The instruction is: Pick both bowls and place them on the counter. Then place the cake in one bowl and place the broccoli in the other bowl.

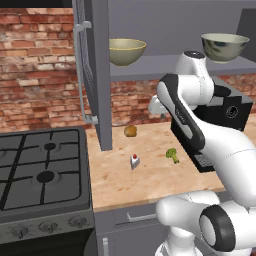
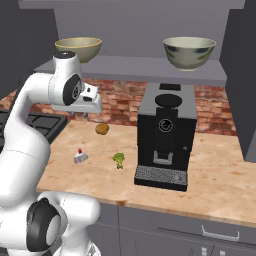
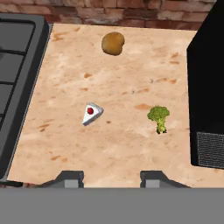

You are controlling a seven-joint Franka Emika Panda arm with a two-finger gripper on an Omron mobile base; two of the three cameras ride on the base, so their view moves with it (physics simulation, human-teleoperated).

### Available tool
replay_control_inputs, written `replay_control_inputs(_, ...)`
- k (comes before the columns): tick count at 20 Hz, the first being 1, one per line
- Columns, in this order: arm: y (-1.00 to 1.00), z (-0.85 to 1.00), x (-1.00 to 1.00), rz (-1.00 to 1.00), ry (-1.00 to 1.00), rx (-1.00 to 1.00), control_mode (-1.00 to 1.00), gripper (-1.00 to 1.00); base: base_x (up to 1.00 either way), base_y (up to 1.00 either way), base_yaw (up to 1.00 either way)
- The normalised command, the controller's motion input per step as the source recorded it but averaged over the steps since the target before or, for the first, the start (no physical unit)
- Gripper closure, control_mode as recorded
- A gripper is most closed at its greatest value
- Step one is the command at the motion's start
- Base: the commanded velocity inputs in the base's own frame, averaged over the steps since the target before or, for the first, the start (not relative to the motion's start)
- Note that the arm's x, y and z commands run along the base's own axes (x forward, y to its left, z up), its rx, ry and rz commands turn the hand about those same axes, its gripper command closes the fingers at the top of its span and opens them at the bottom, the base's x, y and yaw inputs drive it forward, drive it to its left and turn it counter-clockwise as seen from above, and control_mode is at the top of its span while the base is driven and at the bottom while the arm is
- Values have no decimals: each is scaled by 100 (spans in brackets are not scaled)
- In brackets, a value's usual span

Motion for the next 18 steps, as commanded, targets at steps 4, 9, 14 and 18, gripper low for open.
replay_control_inputs(4,-10,0,-12,0,-6,1,-100,-100,0,0,0)
replay_control_inputs(9,-1,18,-3,-19,-10,6,-100,-100,0,0,0)
replay_control_inputs(14,30,43,0,-31,-8,7,-100,-100,0,0,0)
replay_control_inputs(18,25,59,2,-30,-3,13,-100,-100,0,0,0)
